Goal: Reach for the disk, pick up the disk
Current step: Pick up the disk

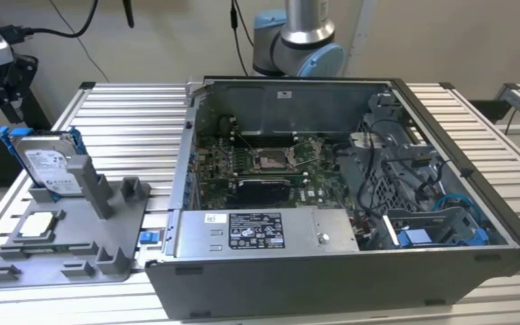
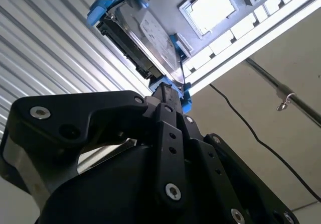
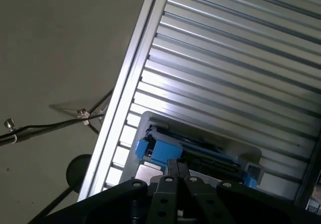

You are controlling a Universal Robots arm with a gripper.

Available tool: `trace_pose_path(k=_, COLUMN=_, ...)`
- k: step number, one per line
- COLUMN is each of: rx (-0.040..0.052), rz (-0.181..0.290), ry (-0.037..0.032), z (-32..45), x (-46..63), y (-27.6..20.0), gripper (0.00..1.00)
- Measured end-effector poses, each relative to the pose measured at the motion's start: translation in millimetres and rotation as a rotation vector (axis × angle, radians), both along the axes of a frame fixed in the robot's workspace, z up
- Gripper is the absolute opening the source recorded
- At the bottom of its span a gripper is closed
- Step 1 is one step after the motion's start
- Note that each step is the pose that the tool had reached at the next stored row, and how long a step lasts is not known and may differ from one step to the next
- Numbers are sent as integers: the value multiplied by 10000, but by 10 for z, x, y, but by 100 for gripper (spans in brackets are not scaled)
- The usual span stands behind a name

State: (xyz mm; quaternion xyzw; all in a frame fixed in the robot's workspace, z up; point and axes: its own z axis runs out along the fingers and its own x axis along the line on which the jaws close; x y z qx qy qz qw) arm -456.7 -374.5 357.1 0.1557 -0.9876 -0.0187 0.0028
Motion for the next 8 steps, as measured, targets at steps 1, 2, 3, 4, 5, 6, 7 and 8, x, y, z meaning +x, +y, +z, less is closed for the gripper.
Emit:
trace_pose_path(k=1, rx=0, rz=3, ry=0, z=0, x=0, y=0, gripper=0)
trace_pose_path(k=2, rx=0, rz=3, ry=0, z=0, x=0, y=0, gripper=0)
trace_pose_path(k=3, rx=0, rz=4, ry=0, z=0, x=0, y=0, gripper=0)
trace_pose_path(k=4, rx=0, rz=5, ry=0, z=0, x=0, y=0, gripper=0)
trace_pose_path(k=5, rx=0, rz=5, ry=0, z=0, x=0, y=0, gripper=0)
trace_pose_path(k=6, rx=0, rz=5, ry=0, z=0, x=0, y=0, gripper=0)
trace_pose_path(k=7, rx=0, rz=5, ry=0, z=0, x=0, y=0, gripper=0)
trace_pose_path(k=8, rx=0, rz=6, ry=0, z=0, x=0, y=0, gripper=0)
